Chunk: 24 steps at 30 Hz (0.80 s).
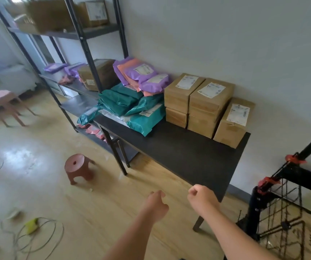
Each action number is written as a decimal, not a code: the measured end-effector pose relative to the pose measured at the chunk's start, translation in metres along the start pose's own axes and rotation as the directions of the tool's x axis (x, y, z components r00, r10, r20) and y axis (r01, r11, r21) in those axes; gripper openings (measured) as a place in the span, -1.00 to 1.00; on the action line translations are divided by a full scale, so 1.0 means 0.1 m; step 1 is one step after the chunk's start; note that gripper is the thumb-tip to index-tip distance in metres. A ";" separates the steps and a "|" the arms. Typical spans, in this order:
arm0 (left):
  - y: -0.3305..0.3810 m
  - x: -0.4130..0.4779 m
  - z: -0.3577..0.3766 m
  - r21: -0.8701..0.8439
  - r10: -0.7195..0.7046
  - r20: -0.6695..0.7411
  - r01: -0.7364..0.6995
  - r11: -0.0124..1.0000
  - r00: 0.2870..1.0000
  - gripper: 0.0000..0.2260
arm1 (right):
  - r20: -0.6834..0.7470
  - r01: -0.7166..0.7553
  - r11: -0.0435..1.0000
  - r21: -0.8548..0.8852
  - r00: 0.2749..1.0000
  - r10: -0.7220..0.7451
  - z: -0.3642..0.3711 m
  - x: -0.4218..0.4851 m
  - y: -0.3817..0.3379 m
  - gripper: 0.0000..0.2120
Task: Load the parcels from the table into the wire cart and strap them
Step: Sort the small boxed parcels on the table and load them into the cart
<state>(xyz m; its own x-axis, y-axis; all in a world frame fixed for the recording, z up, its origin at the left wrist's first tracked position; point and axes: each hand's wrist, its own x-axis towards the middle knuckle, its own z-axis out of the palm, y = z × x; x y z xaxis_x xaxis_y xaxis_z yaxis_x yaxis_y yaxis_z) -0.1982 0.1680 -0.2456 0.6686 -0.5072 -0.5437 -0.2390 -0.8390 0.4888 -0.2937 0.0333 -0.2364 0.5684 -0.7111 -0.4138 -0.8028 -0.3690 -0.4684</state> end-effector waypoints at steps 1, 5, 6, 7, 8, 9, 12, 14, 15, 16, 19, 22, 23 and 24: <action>0.04 0.09 -0.03 0.012 -0.004 0.008 0.004 1.000 1.000 -0.51 | -0.010 -0.015 1.000 0.007 1.000 0.015 -0.01 0.10 -0.02 -0.86; 0.19 0.46 -0.14 0.033 0.006 -0.037 -0.005 0.999 0.999 -0.47 | -0.125 -0.021 0.996 0.085 0.992 0.032 -0.16 0.46 -0.13 -0.85; 0.22 0.52 -0.17 0.038 0.008 -0.061 -0.005 0.999 0.998 -0.46 | -0.137 -0.012 0.995 0.094 0.990 0.025 -0.20 0.53 -0.15 -0.86; 0.27 0.60 -0.21 0.045 0.016 -0.079 -0.013 0.999 0.997 -0.46 | -0.146 -0.009 0.995 0.099 0.989 0.023 -0.25 0.60 -0.18 -0.87; 0.32 0.64 -0.25 0.055 0.025 -0.092 -0.020 0.998 0.995 -0.45 | -0.147 -0.010 0.996 0.092 0.989 0.023 -0.29 0.63 -0.20 -0.87; 0.36 0.66 -0.29 0.069 0.034 -0.104 -0.026 0.997 0.994 -0.46 | -0.146 -0.013 0.997 0.074 0.989 0.024 -0.32 0.65 -0.22 -0.87; 0.55 0.82 -0.45 0.118 0.088 -0.116 -0.075 0.990 0.989 -0.53 | -0.173 -0.022 0.998 0.058 0.984 0.031 -0.45 0.77 -0.27 -0.88; 0.69 0.96 -0.55 0.125 0.133 -0.120 -0.118 0.985 0.984 -0.59 | -0.197 -0.027 0.998 0.062 0.980 0.038 -0.55 0.86 -0.32 -0.90; 0.76 1.03 -0.59 0.123 0.156 -0.115 -0.142 0.982 0.981 -0.60 | -0.205 -0.034 0.997 0.063 0.978 0.046 -0.59 0.90 -0.34 -0.92; 0.82 1.10 -0.63 0.122 0.177 -0.107 -0.164 0.979 0.978 -0.61 | -0.214 -0.046 0.997 0.064 0.975 0.059 -0.64 0.95 -0.36 -0.93; 0.97 1.33 -0.73 0.118 0.215 -0.079 -0.205 0.972 0.973 -0.61 | -0.251 -0.099 0.993 0.064 0.961 0.112 -0.75 1.08 -0.44 -0.93; 1.13 1.59 -0.94 0.098 0.269 -0.074 -0.262 0.960 0.960 -0.63 | -0.297 -0.156 0.985 0.080 0.939 0.173 -0.84 1.25 -0.57 -0.94; 1.20 1.67 -1.03 0.097 0.299 -0.082 -0.291 0.952 0.951 -0.63 | -0.317 -0.177 0.981 0.084 0.928 0.194 -0.88 1.31 -0.62 -0.94; 1.26 1.74 -1.12 0.098 0.338 -0.098 -0.329 0.939 0.936 -0.64 | -0.342 -0.195 0.977 0.090 0.915 0.214 -0.91 1.37 -0.68 -0.94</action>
<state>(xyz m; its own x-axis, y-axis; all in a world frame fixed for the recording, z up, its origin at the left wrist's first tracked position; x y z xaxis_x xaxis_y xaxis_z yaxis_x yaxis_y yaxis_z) -0.0336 -0.0042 -0.2023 0.6139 -0.7391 -0.2771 -0.5136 -0.6406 0.5709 -0.1772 -0.0935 -0.1901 0.2863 -0.9344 -0.2119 -0.8785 -0.1677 -0.4474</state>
